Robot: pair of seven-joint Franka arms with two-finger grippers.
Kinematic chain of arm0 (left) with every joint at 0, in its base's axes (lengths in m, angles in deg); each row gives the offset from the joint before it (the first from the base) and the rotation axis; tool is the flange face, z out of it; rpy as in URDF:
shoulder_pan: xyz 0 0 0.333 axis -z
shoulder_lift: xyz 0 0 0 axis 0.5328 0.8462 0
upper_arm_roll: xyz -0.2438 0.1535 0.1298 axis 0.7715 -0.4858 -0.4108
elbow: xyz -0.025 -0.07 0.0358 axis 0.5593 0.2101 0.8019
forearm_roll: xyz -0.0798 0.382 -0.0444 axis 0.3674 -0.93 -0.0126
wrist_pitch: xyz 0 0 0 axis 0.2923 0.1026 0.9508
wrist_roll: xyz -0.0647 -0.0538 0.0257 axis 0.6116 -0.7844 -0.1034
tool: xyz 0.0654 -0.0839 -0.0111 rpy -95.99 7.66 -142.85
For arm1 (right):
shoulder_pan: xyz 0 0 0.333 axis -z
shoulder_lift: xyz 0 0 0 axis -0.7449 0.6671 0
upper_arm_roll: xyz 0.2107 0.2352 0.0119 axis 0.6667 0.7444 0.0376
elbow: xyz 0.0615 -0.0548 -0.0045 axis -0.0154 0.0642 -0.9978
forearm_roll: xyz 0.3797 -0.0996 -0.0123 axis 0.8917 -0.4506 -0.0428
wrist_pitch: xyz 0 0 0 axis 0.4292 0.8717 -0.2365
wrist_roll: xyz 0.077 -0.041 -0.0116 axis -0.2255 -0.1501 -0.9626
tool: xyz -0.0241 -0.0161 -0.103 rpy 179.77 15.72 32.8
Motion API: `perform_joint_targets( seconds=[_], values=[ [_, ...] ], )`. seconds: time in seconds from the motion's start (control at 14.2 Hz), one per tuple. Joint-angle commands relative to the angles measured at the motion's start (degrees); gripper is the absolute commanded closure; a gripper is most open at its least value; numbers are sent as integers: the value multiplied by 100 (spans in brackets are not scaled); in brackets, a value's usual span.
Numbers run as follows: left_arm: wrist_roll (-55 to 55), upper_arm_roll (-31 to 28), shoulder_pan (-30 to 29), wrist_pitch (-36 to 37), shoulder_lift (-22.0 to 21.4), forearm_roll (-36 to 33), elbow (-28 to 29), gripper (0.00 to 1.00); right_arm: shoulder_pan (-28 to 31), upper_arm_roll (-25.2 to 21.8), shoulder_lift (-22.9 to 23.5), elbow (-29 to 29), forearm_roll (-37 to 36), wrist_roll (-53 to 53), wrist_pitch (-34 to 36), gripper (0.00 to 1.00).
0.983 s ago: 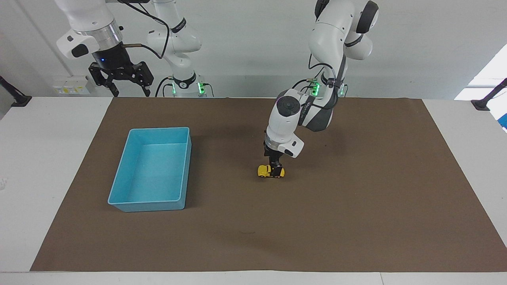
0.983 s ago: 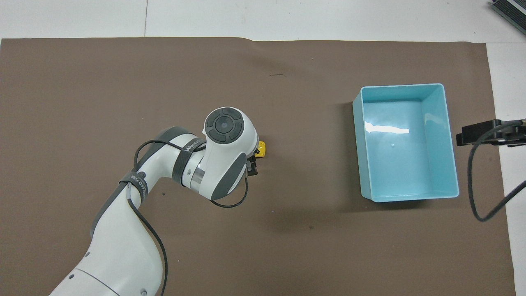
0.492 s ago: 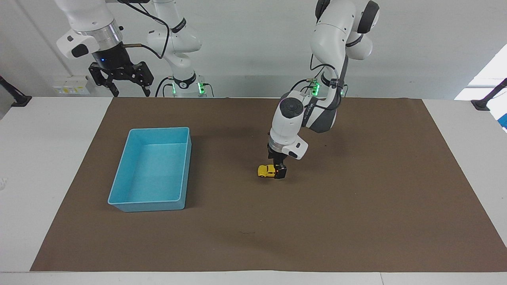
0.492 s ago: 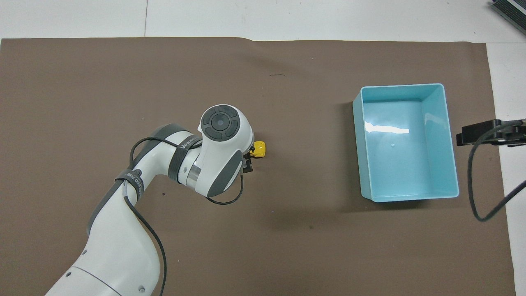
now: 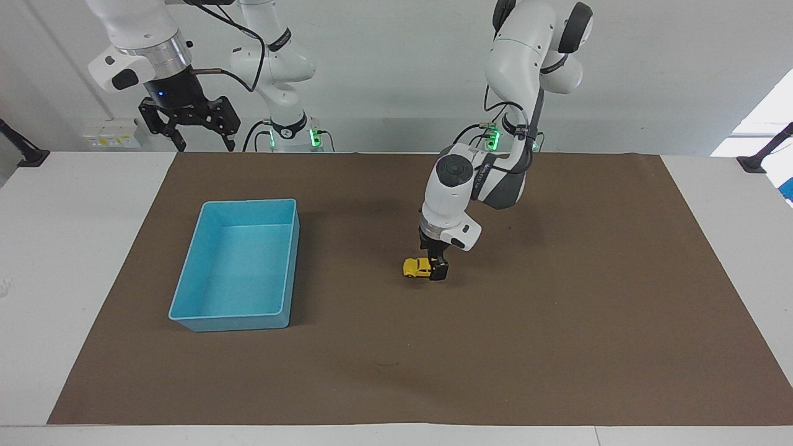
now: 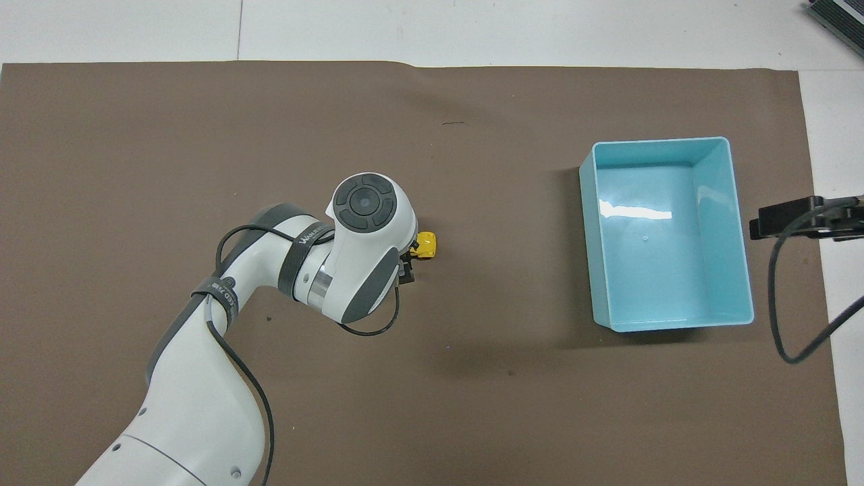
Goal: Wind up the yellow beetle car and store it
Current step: 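Lower the left gripper onto the yellow car and press it down, then drag the pressed car back toward the robot with the left gripper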
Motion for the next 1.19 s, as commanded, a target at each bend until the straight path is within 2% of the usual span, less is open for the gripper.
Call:
perform_joint_targets(
  seconds=[0.0, 0.07, 0.35, 1.12],
  values=[
    [-110, 2, 9, 16, 98, -138, -143, 36, 46, 23, -66, 40, 113, 88, 15, 0],
    [-101, 2, 9, 16, 97, -147, -143, 49, 46, 23, -66, 40, 113, 88, 15, 0],
    [-92, 2, -8, -37, 97, -147, -143, 72, 46, 23, -66, 40, 104, 88, 15, 0],
    [-13, -7, -131, 69, 89, -235, -56, 73, 46, 23, -66, 40, 113, 88, 15, 0]
  ],
)
